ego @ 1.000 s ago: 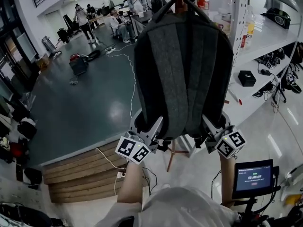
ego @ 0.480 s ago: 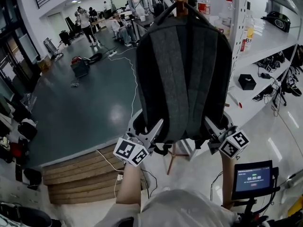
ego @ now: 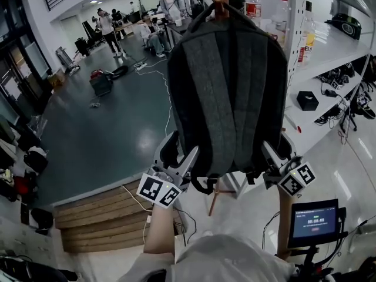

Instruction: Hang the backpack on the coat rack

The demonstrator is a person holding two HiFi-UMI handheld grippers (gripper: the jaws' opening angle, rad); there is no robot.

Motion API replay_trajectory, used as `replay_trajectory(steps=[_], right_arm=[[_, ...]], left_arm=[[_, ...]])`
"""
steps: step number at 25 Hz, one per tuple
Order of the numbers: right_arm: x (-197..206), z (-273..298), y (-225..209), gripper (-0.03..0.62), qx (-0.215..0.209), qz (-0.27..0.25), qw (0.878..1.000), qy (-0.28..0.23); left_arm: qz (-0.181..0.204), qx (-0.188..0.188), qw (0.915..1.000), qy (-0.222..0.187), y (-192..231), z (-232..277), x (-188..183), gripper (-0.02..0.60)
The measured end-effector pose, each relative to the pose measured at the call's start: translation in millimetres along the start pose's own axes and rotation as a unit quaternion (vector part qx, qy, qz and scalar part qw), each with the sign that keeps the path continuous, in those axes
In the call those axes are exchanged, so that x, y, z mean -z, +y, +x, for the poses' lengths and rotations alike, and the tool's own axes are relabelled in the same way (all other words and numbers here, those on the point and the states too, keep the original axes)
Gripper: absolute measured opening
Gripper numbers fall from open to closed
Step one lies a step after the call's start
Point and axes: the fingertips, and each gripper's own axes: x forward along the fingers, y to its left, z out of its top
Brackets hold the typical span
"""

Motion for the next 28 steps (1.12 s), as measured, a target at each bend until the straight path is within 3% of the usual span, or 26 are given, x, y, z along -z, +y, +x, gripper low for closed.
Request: replay_trajectory(steps=[3, 11, 19, 24, 28], right_arm=[[-28.5, -9.4, -7.8, 0.265, 0.009, 0.029, 0.998, -0.056], [-73.8, -15.1, 0.5, 0.264, -0.004, 0.002, 0.995, -0.099], [-86.5, -5.0, 49.4, 0.262, -0.063, -0.034, 0.994, -0.087], [-85.9, 4.5, 86.1, 0.261, -0.123, -0.025, 0.988, -0.087], [-57.0, 11.4, 107.3, 0.259, -0.155, -0.031, 0.987, -0.039]], left_arm=[[0.015, 0.002, 0.9999, -0.008, -0.9, -0.2, -10.1, 0.287], [0.028, 0.005, 0.9993, -0.024, -12.3, 1.3, -26.1, 0.286], [0.029, 0.033, 0.9982, -0.041, -40.6, 7.5, -40.9, 0.285], [0.021, 0.06, 0.9973, -0.037, -59.9, 14.1, -41.2, 0.242], [0.01, 0.07, 0.997, -0.031, -70.1, 20.0, -34.6, 0.218]])
